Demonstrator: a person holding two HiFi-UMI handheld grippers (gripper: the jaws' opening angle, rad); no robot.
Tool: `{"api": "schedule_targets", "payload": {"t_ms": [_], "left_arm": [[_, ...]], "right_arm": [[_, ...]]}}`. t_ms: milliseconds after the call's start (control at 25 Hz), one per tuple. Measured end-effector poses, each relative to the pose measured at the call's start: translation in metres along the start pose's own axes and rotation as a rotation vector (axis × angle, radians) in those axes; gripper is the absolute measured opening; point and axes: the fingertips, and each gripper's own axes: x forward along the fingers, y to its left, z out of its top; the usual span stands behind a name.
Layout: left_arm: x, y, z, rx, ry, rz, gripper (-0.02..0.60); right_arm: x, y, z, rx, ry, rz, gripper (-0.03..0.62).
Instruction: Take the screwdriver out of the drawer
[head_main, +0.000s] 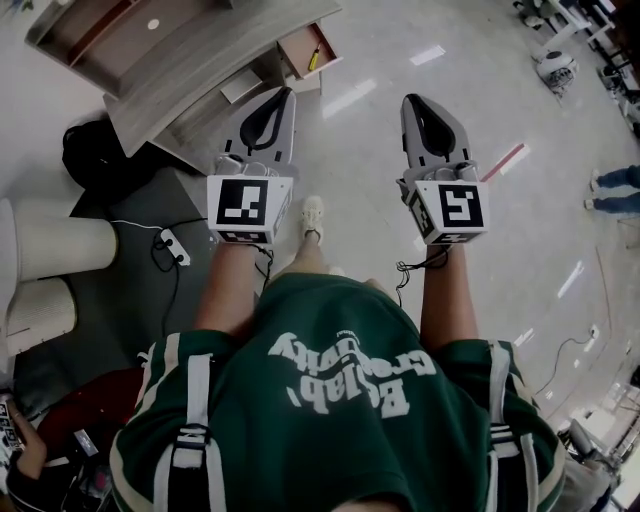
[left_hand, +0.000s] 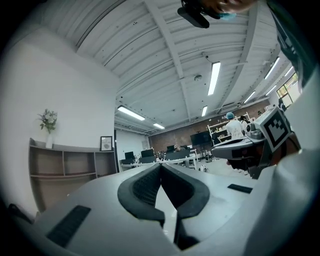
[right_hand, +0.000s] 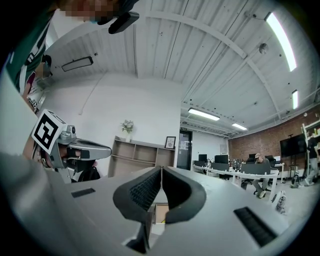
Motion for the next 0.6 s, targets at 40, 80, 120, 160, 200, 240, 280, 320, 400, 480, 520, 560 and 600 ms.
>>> {"api": "schedule_targets", "payload": {"t_ms": [40, 80, 120, 160, 200, 240, 280, 320, 400, 480, 520, 560, 600], "left_arm": [[0.008, 0.005, 0.000, 0.012, -0.002, 0.003, 0.018], [0.017, 0.009, -0.001, 0.021, -0.003, 0.004, 0.018], [0.026, 0.014, -0.002, 0.023, -0.003, 0.004, 0.018], [0.035, 0.018, -0.003, 0.021, -0.004, 0.004, 0.018], [0.046, 0.023, -0.004, 0.016, -0.006, 0.003, 0.018], [0.056, 0.028, -0.005, 0.012, -0.008, -0.001, 0.018], [0.067, 0.033, -0.005, 0.007, -0.013, -0.007, 0.018], [0.077, 0.039, -0.005, 0.002, -0.017, -0.014, 0.018], [0.097, 0.053, -0.007, -0.001, -0.023, -0.025, 0.018], [0.117, 0.067, -0.010, 0.010, -0.026, -0.029, 0.018], [0.127, 0.074, -0.012, 0.017, -0.025, -0.031, 0.018], [0.137, 0.081, -0.013, 0.022, -0.024, -0.034, 0.018], [0.148, 0.088, -0.014, 0.024, -0.023, -0.037, 0.018]], "right_arm": [[0.008, -0.003, -0.001, 0.000, 0.002, 0.000, 0.035], [0.017, -0.007, -0.002, 0.002, 0.005, 0.001, 0.035], [0.026, -0.010, -0.003, 0.004, 0.008, 0.003, 0.035], [0.035, -0.014, -0.005, 0.005, 0.013, 0.005, 0.037], [0.045, -0.018, -0.007, 0.003, 0.018, 0.007, 0.035], [0.056, -0.022, -0.008, 0.001, 0.021, 0.006, 0.037], [0.067, -0.027, -0.008, -0.002, 0.023, 0.000, 0.035], [0.078, -0.031, -0.008, -0.002, 0.024, -0.011, 0.037], [0.100, -0.040, -0.010, 0.004, 0.031, -0.044, 0.035], [0.123, -0.049, -0.014, 0.012, 0.038, -0.060, 0.035], [0.134, -0.053, -0.015, 0.015, 0.039, -0.064, 0.035], [0.146, -0.058, -0.016, 0.015, 0.038, -0.068, 0.035], [0.157, -0.063, -0.015, 0.012, 0.035, -0.074, 0.035]]}}
